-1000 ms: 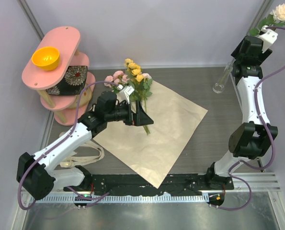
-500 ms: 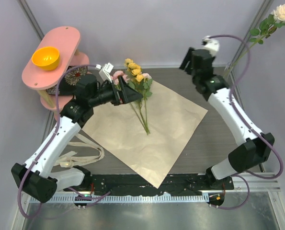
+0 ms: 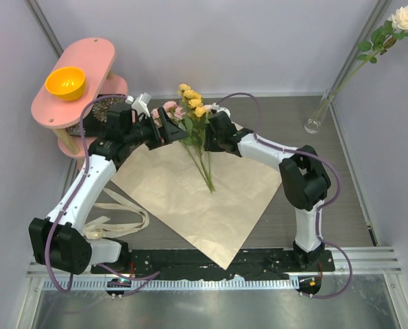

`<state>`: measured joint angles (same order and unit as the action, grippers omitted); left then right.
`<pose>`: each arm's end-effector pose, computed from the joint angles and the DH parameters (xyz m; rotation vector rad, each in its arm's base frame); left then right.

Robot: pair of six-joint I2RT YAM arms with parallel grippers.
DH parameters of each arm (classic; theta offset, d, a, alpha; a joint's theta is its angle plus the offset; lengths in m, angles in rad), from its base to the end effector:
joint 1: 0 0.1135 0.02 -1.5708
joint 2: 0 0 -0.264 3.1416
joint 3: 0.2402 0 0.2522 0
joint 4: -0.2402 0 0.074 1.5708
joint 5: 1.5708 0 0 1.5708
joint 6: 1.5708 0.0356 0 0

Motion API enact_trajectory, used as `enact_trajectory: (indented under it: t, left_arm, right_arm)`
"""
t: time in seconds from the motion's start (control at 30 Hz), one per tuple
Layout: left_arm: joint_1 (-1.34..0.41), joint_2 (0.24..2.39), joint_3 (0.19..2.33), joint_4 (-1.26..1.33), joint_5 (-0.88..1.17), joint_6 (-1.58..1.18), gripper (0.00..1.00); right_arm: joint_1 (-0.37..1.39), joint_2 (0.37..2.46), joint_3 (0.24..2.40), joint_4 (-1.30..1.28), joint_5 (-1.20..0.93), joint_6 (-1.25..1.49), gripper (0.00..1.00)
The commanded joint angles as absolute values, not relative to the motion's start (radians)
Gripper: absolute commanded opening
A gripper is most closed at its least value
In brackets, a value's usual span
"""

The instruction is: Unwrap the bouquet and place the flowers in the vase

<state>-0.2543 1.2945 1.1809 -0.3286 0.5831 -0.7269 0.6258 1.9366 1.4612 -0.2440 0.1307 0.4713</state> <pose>0.2776 -0.0924 0.3549 -0.1042 2.1443 -1.1873 0.3609 0.2551 0.2292 -0.1103 2.3162 0.4186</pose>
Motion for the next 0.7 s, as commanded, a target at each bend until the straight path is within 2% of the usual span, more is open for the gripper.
enact_trajectory:
  t: [0.0,0.1,0.27,0.5,0.67]
  left_arm:
    - [-0.258,1.246,1.154,-0.414,0.502,-0.539,0.95]
    - [-0.255,1.215,1.086,-0.387,0.416,-0.515,0.92]
    - [-0.247,1.193,1.065,-0.367,0.462,-0.528,0.90]
    - [-0.249,1.209,1.060,-0.361,0.518,-0.543,0.89]
    - [-0.247,1.210,1.058,-0.350,0.538,-0.551,0.89]
  right_arm:
    - [0.620,2.008,1.519,-0.199,0.069,0.512,0.38]
    - [0.620,2.069,1.572,-0.274,0.101,0.520,0.34]
    - [0.627,2.114,1.586,-0.284,0.126,0.496,0.30]
    - [0.627,2.132,1.611,-0.313,0.170,0.477,0.17]
    - [0.627,2.144,1.614,-0.308,0.156,0.492,0.17]
